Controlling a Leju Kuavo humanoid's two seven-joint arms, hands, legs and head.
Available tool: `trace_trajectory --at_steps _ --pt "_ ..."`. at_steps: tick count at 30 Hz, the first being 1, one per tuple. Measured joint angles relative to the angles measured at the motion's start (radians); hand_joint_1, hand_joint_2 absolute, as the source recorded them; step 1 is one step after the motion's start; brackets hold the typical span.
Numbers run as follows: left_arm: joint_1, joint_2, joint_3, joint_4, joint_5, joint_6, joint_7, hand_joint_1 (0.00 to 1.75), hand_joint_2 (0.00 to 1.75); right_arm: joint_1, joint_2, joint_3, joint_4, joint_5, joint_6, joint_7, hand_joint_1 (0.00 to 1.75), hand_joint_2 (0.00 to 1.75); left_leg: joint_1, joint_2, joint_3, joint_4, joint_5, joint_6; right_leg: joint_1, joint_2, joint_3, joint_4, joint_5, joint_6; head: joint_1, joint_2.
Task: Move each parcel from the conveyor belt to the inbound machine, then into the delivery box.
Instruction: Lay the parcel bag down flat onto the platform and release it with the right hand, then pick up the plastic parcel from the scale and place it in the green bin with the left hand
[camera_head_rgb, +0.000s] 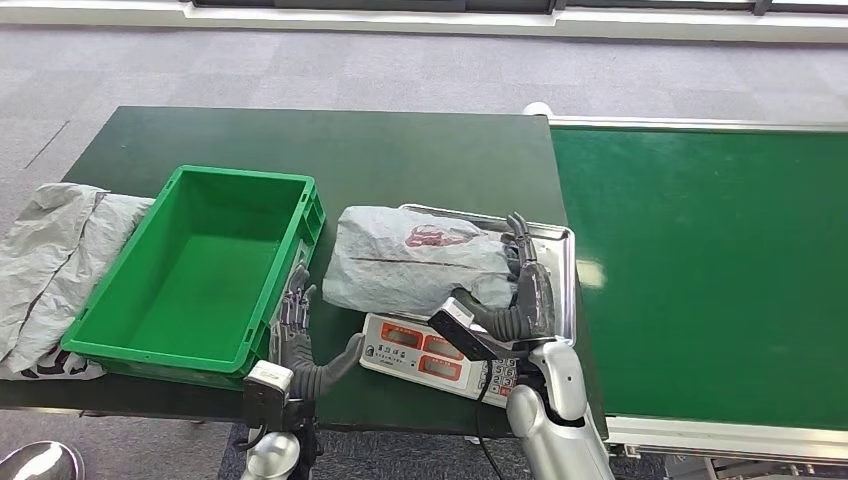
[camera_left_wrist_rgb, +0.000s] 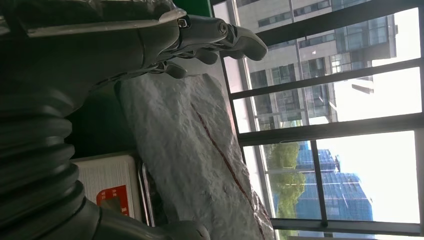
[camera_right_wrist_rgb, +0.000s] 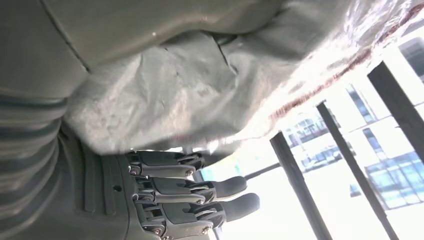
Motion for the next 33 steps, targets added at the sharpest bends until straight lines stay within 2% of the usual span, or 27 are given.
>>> trace_trajectory --at_steps 6,10,12,17,19,23,27,29,33 --pt "0.006 0.006 0.001 -0.016 -0.009 0.042 0.000 0.00 1.75 0.016 -0.039 0.012 0.002 -0.024 0.043 0.072 0.00 1.75 0.000 0.000 0.000 0.000 0.000 0.000 0.000 0.000 0.000 0.000 0.000 0.000 0.000 0.000" --pt "0.017 0.023 0.011 -0.061 -0.034 0.074 0.000 0.00 1.75 0.061 -0.071 0.013 -0.026 -0.069 0.053 0.071 0.00 1.75 0.000 0.000 0.000 0.000 0.000 0.000 0.000 0.000 0.000 0.000 0.000 0.000 0.000 0.000" --pt "0.017 0.034 0.018 -0.086 -0.044 0.084 0.000 0.00 1.75 0.092 -0.090 0.012 -0.057 -0.142 0.056 0.021 0.00 1.75 0.000 0.000 0.000 0.000 0.000 0.000 0.000 0.000 0.000 0.000 0.000 0.000 0.000 0.000" --pt "-0.018 0.045 0.043 -0.099 -0.062 0.062 0.000 0.00 1.75 0.195 -0.120 0.002 -0.203 -0.571 0.117 -0.260 0.00 1.75 0.000 -0.001 0.000 0.000 0.000 0.000 0.000 -0.001 -0.001 0.000 0.000 0.000 0.000 0.000" --pt "-0.043 0.046 0.050 -0.095 -0.083 0.060 0.000 0.00 1.75 0.231 -0.125 -0.008 -0.273 -0.675 0.151 -0.316 0.00 1.75 0.000 0.000 0.000 0.000 0.000 0.000 0.000 0.000 -0.001 0.000 0.000 0.000 0.000 0.000" --pt "-0.099 0.046 0.058 -0.076 -0.168 0.072 0.016 0.00 1.75 0.291 -0.128 -0.043 -0.384 -0.887 0.331 -0.370 0.00 1.75 0.000 0.000 0.000 0.000 0.000 0.000 0.000 0.000 -0.001 0.000 0.000 0.000 0.000 0.000" --pt "-0.181 0.045 0.068 -0.047 -0.261 0.073 0.097 0.00 1.75 0.316 -0.124 -0.113 -0.448 -1.016 0.477 -0.408 0.00 1.75 0.000 -0.001 0.000 0.001 0.001 0.000 0.000 0.000 0.000 0.000 0.001 0.000 0.000 0.000" --pt "-0.237 0.044 0.069 -0.018 -0.323 0.071 0.158 0.00 1.75 0.319 -0.116 -0.148 -0.477 -1.066 0.487 -0.414 0.00 1.75 0.000 -0.001 0.000 0.001 0.002 0.001 0.000 0.000 0.000 0.000 0.002 0.001 0.000 0.000" --pt "-0.378 0.023 0.068 0.097 -0.496 0.041 0.298 0.00 1.75 0.321 -0.094 -0.180 -0.539 -1.180 0.436 -0.416 0.00 1.75 0.000 -0.001 0.000 0.001 0.003 0.001 0.000 -0.001 0.000 0.000 0.004 0.001 0.000 0.000"
